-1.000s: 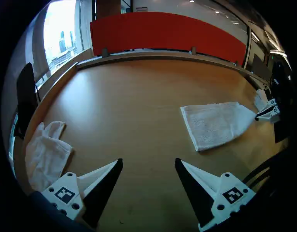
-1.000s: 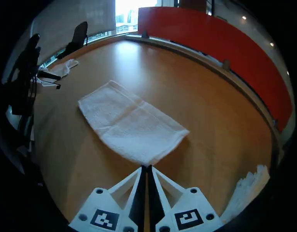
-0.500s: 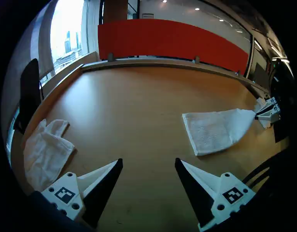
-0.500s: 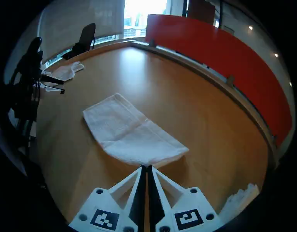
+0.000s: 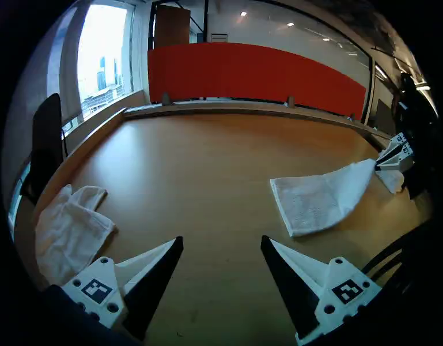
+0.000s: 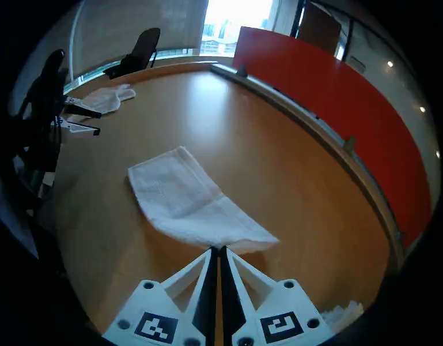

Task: Fold towel

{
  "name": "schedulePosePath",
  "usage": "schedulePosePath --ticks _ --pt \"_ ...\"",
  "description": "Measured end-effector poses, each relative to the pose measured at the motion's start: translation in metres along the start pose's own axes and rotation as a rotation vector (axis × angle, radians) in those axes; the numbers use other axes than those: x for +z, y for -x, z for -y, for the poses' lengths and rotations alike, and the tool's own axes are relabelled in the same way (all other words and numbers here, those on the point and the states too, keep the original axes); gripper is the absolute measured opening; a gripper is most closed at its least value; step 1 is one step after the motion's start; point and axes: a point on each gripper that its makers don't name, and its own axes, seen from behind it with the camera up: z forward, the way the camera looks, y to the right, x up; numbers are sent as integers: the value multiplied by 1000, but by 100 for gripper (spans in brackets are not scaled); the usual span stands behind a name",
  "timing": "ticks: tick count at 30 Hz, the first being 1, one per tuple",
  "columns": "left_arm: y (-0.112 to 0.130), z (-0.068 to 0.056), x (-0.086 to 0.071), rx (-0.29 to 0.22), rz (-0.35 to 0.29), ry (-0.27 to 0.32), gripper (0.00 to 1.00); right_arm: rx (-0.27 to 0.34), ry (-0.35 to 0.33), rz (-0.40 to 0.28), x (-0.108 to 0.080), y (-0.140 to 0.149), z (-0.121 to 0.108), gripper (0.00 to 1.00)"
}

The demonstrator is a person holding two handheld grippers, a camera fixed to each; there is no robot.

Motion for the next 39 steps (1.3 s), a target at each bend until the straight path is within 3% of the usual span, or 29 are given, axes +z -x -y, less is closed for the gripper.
schedulePosePath --ticks 9,22,30,39 --pt "11 5 -12 -9 4 -17 100 -56 -27 -10 4 -19 9 3" --pt "19 3 -26 -20 6 -25 100 -147 -97 -44 22 -63 36 3" --pt "22 2 -34 -44 4 -34 100 -198 -161 -52 43 -84 63 3" --pt "26 -1 -44 -74 5 -38 100 -216 -247 -33 79 -91 99 3"
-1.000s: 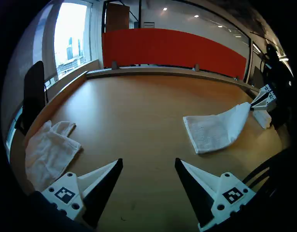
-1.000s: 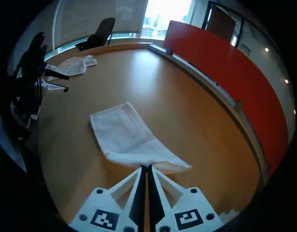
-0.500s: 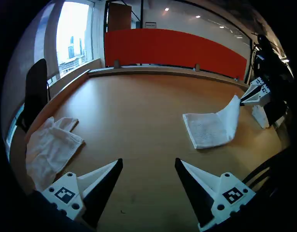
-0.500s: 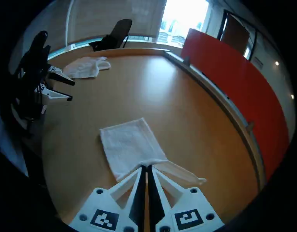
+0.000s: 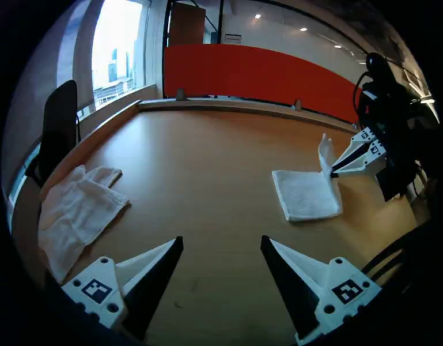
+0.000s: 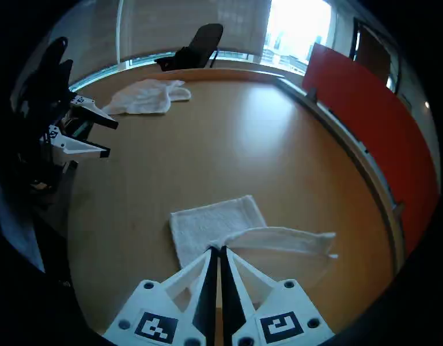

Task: Fold towel

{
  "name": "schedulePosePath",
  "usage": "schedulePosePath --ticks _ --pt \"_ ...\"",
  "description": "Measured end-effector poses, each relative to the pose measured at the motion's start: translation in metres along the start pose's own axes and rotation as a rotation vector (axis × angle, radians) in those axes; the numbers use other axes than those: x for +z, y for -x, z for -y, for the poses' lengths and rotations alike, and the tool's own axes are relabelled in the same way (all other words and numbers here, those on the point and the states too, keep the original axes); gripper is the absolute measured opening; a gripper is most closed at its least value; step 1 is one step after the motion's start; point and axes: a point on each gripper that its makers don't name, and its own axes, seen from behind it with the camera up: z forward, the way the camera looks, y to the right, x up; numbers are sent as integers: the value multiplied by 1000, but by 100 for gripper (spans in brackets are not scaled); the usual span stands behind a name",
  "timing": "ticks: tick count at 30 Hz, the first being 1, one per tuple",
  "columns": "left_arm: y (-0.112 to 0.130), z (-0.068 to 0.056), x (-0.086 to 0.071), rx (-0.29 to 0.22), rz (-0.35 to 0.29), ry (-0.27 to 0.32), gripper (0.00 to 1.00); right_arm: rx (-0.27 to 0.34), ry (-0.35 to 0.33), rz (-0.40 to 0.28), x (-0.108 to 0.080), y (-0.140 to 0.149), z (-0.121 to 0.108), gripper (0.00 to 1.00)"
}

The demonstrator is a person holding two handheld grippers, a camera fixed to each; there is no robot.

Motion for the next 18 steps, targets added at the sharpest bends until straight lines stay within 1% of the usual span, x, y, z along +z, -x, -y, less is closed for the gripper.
schedulePosePath --ticks 5,9,12,18 --pt "5 1 -4 -9 3 -7 100 6 -39 13 25 0 13 3" --pt "9 1 -7 -23 9 -10 100 10 -64 30 41 3 19 3" --pt "10 2 -8 -31 10 -12 100 7 -74 36 45 4 20 3" --pt "10 1 -8 -27 14 -15 100 6 -81 35 46 3 19 6"
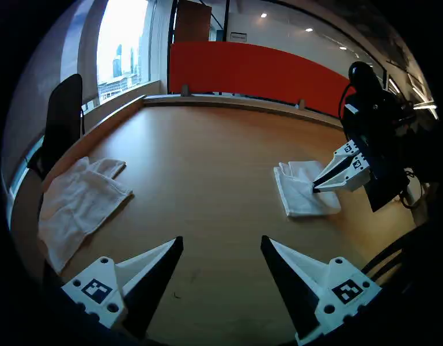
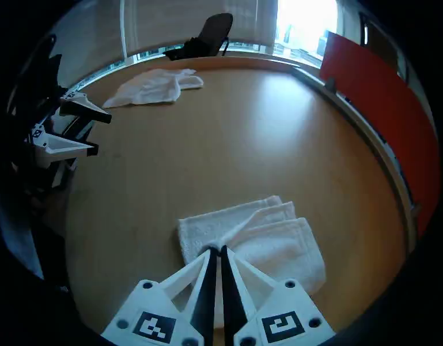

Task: Fold towel

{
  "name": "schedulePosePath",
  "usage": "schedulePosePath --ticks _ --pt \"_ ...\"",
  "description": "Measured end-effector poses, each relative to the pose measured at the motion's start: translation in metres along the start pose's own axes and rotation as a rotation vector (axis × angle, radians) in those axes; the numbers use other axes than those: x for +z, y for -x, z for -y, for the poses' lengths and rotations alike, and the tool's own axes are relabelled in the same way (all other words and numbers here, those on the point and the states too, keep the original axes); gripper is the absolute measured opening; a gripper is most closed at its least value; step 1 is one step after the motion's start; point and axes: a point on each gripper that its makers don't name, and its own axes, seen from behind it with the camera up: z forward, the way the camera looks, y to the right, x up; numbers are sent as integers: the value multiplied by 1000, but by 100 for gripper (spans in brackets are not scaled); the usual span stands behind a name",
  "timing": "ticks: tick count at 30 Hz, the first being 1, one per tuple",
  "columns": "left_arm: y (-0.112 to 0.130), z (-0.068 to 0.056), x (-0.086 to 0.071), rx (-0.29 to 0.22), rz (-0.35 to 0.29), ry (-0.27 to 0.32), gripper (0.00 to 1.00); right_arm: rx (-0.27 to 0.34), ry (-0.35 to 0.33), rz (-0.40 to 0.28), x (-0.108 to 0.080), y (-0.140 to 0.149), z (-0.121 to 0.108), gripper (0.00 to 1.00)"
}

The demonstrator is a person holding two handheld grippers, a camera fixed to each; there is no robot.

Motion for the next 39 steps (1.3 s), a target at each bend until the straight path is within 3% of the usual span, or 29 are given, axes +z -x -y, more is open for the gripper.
schedulePosePath --ticks 4,10,12,18,39 --pt "-1 0 1 0 -1 0 100 -1 -1 -1 -1 0 -1 13" --pt "-2 0 2 2 -2 0 100 13 -18 3 -4 3 4 60" --pt "-1 1 2 3 0 0 100 19 -22 4 -5 4 5 72" --pt "-2 1 1 5 -2 -2 100 32 13 -4 -7 7 1 82" --pt "-4 -3 2 15 -5 7 100 133 89 6 -22 43 -2 82"
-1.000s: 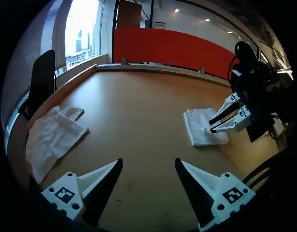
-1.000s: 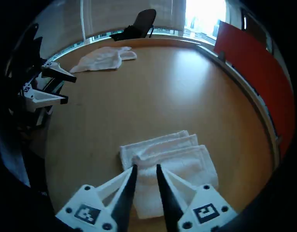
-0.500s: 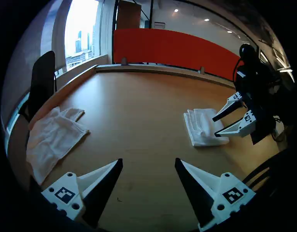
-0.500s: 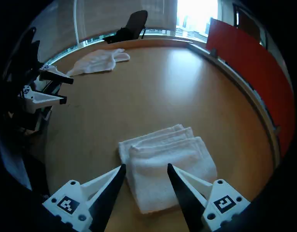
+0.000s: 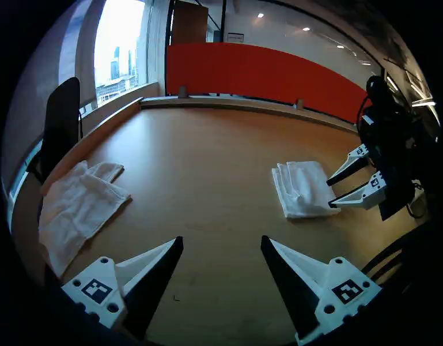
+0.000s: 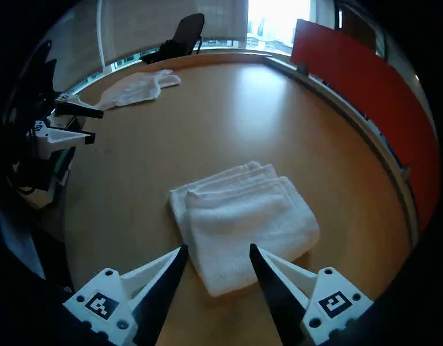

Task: Fold towel

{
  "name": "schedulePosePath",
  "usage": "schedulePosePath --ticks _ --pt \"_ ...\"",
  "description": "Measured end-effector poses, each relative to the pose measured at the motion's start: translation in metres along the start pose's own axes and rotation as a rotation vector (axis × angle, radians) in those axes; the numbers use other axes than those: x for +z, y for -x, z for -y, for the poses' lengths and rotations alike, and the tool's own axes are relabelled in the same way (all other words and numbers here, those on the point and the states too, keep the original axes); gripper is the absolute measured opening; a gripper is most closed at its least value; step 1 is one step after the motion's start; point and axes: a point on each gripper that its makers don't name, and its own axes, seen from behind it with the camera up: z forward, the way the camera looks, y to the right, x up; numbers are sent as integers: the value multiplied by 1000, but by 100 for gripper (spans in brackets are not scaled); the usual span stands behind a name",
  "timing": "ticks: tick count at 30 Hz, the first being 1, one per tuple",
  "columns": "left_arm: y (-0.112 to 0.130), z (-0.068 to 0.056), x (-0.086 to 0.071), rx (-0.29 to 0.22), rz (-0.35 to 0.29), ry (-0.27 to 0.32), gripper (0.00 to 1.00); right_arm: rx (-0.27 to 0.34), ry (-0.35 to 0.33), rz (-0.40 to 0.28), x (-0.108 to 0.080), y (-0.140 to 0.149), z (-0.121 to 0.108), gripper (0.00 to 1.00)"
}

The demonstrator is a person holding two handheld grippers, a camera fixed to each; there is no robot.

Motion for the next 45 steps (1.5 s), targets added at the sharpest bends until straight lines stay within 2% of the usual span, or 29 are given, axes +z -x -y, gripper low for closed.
schedulePosePath --ticks 11,23,29,45 --pt "0 -3 0 7 -2 7 100 32 25 23 -7 22 1 82" --pt "2 -6 -2 8 -1 10 100 70 47 54 -4 48 2 82" --pt "4 -7 -3 8 1 11 100 95 49 61 -4 56 4 76" --pt "4 -8 -5 10 -1 9 100 143 43 66 -4 63 7 44"
